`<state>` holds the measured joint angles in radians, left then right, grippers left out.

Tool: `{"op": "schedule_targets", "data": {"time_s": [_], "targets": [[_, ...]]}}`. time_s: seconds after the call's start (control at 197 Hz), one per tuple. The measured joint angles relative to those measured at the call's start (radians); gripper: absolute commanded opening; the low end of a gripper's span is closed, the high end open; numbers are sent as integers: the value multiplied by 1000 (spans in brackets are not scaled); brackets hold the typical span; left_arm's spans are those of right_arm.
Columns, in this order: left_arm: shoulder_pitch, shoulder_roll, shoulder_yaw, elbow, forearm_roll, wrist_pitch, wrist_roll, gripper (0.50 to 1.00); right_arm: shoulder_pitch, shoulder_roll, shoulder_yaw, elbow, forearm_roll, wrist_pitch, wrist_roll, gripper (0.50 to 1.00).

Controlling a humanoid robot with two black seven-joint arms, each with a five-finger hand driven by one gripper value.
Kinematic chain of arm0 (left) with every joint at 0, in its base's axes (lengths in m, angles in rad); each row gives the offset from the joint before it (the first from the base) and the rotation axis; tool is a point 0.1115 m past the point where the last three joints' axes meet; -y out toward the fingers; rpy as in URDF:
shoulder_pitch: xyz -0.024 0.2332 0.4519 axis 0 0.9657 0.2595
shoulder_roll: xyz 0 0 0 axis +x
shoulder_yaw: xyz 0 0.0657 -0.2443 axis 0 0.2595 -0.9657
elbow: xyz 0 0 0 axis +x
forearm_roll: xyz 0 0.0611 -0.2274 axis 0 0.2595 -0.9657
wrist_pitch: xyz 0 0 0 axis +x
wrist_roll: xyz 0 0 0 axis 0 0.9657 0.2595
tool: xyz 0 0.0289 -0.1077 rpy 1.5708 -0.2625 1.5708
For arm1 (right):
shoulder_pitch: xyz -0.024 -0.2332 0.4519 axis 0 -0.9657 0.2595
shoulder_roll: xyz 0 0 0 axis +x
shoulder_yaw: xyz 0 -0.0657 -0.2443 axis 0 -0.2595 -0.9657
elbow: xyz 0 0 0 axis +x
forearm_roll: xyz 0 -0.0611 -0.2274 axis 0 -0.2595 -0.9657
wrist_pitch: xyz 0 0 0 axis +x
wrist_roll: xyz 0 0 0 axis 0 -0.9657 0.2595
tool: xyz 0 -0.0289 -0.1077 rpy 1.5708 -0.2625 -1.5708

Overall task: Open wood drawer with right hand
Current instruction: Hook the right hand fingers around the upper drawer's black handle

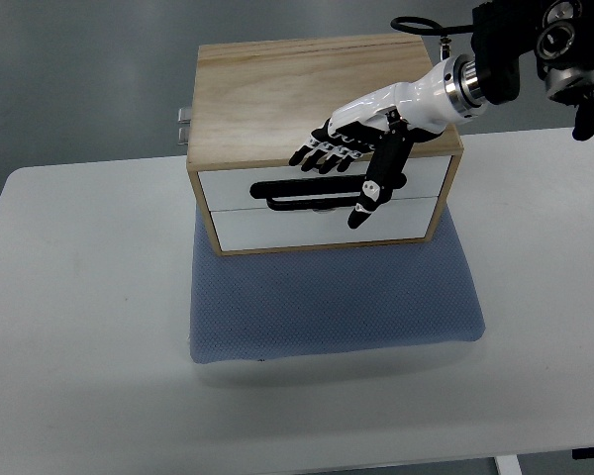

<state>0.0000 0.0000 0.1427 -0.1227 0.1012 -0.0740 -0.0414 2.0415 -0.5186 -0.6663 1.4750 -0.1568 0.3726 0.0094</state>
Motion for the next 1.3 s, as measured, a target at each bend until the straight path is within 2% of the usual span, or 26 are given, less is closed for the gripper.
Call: {"op": "schedule_targets", "data": {"time_s": [0.793,1.302], "targets": [[0,0,0,0,0,0,0,1000,-57,62,-23,-4,2,-98,-43,942],[0,0,0,0,0,0,0,1000,-70,82,-24,-7,2,-98,-54,942]]}}
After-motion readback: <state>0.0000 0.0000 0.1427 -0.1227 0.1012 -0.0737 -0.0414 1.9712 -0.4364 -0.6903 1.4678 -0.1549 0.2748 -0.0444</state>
